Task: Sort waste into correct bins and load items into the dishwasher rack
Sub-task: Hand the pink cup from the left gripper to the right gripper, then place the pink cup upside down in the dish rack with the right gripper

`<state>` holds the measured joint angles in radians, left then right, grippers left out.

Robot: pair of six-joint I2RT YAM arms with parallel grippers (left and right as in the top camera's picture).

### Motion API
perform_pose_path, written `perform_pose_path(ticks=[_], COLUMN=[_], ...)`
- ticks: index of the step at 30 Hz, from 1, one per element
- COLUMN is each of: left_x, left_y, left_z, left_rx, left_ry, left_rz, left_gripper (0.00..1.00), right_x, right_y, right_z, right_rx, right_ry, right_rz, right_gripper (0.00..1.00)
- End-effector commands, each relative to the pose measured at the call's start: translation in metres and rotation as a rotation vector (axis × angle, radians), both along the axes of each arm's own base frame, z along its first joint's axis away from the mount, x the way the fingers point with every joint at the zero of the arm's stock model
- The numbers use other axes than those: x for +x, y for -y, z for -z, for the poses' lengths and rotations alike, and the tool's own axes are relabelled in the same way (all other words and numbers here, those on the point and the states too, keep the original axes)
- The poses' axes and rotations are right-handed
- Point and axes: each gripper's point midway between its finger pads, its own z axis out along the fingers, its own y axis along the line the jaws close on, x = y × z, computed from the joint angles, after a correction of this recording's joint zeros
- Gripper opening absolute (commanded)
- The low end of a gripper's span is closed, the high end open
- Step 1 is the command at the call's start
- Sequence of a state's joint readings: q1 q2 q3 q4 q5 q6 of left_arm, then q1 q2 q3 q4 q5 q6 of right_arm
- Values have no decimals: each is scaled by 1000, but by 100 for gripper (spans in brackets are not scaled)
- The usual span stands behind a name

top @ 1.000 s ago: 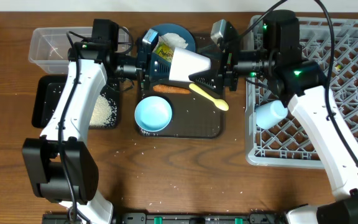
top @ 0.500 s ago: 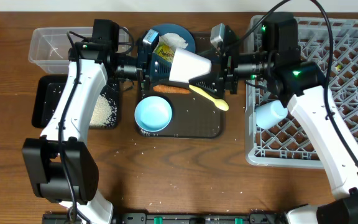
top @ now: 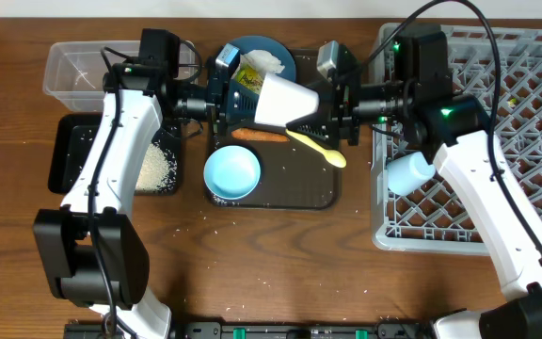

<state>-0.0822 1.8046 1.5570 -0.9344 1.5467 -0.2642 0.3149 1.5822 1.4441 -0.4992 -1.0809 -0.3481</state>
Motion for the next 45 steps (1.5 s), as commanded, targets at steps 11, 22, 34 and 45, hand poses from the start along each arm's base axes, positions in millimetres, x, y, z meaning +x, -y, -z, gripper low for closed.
perform_pose_path(ticks=[11, 22, 34, 45], left_x=[1, 15, 40, 40], left_y=[0, -9, -69, -82], left_z=[0, 45, 128, 139], left_rx=[-7, 263, 890, 1014], left_ry=[44, 67, 104, 109], left_rz=[5, -72, -226, -239], left_gripper=[30, 31, 31, 31], right_x=[10, 36, -43, -92], right_y=[33, 164, 252, 264], right_z=[-23, -18, 68, 73], right_rx=[34, -75, -521, -704], right_ry=[-57, -308, -755, -874], right_rz=[130, 790, 1274, 1283], right_gripper=[49, 52, 50, 50])
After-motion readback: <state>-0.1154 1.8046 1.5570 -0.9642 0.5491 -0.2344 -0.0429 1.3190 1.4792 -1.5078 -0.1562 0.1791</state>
